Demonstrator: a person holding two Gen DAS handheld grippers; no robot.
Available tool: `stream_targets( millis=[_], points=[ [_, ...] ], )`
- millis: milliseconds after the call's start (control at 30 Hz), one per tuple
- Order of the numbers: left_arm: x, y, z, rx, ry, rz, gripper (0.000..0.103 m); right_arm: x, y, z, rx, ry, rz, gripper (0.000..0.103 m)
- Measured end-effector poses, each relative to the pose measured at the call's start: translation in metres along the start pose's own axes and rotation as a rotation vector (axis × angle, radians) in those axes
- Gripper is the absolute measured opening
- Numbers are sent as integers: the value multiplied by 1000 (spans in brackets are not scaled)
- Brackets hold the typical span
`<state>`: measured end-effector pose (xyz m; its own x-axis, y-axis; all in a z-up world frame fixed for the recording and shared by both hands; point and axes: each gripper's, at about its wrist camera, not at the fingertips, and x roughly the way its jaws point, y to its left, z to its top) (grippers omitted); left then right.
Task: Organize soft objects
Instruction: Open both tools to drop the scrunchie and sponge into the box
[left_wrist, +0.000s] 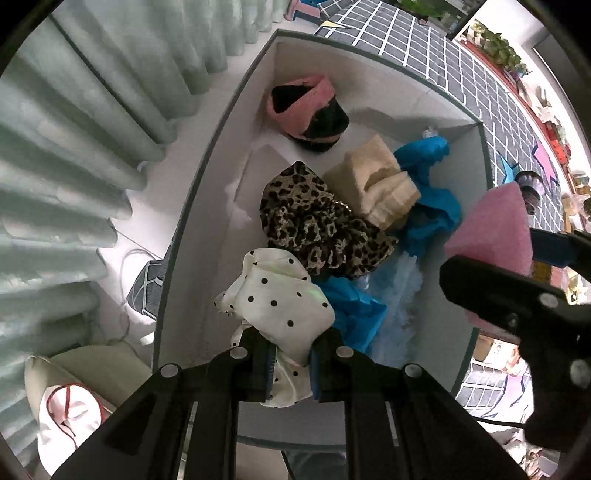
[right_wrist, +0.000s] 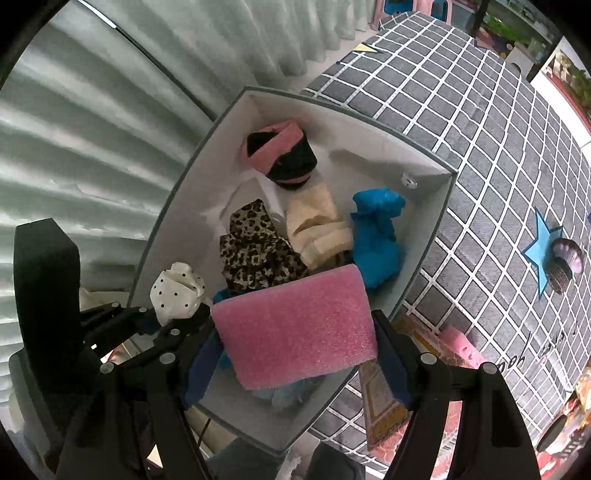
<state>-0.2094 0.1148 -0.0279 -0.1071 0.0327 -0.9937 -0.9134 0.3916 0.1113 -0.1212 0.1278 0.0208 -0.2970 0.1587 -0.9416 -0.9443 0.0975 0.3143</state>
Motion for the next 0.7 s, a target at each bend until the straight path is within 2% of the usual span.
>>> stream_targets(
  millis=[633,700],
  points=[
    [13,3,1,-25,18,2,16,10,2,3,-4,32,18,77],
    [12,3,1,-25,17,-4,19,11,2,2,-6,35,26,78]
  ],
)
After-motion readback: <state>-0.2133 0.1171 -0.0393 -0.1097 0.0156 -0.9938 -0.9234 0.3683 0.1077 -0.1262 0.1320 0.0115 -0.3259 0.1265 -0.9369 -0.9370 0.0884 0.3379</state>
